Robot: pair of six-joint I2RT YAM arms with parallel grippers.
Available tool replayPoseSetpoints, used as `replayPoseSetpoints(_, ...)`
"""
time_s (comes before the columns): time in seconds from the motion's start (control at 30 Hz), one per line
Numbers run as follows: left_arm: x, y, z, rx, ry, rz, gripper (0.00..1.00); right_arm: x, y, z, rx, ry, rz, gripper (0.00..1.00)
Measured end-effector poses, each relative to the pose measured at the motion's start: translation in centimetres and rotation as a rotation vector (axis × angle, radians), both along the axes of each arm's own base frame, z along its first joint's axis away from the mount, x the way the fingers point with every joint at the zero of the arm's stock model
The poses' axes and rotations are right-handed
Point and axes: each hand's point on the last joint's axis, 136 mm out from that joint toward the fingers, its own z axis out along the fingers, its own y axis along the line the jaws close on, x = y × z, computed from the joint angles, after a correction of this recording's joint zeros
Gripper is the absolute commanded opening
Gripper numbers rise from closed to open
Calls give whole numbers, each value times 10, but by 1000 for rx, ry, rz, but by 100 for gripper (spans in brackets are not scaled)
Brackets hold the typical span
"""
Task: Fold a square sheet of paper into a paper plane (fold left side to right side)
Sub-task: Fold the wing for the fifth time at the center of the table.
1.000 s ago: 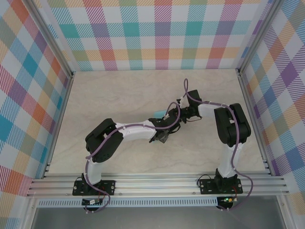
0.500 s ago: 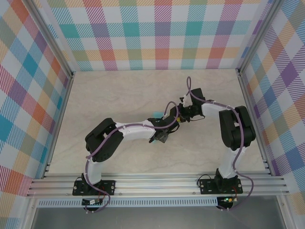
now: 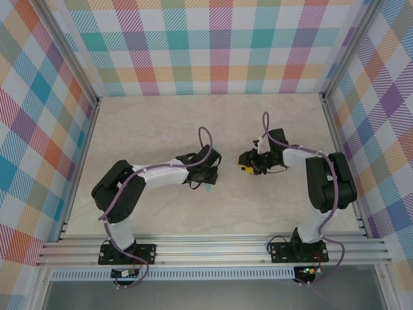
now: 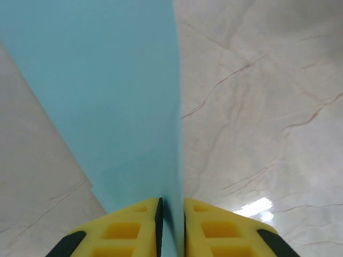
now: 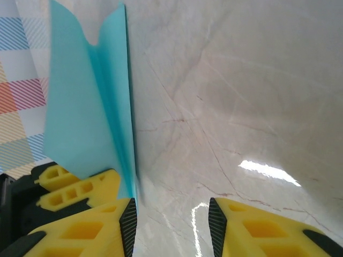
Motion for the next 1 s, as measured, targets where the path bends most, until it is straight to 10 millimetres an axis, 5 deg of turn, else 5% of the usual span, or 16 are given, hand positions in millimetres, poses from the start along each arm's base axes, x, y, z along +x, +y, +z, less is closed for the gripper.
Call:
replayPoseSetpoints(0.47,6,5,-12,-338,158,113,6,-9,48,-5,22,-23,82,43)
replayPoseSetpoints(1.0,12,3,-14,-485,211,153,3,21,96,-14,-10,-59,120,43)
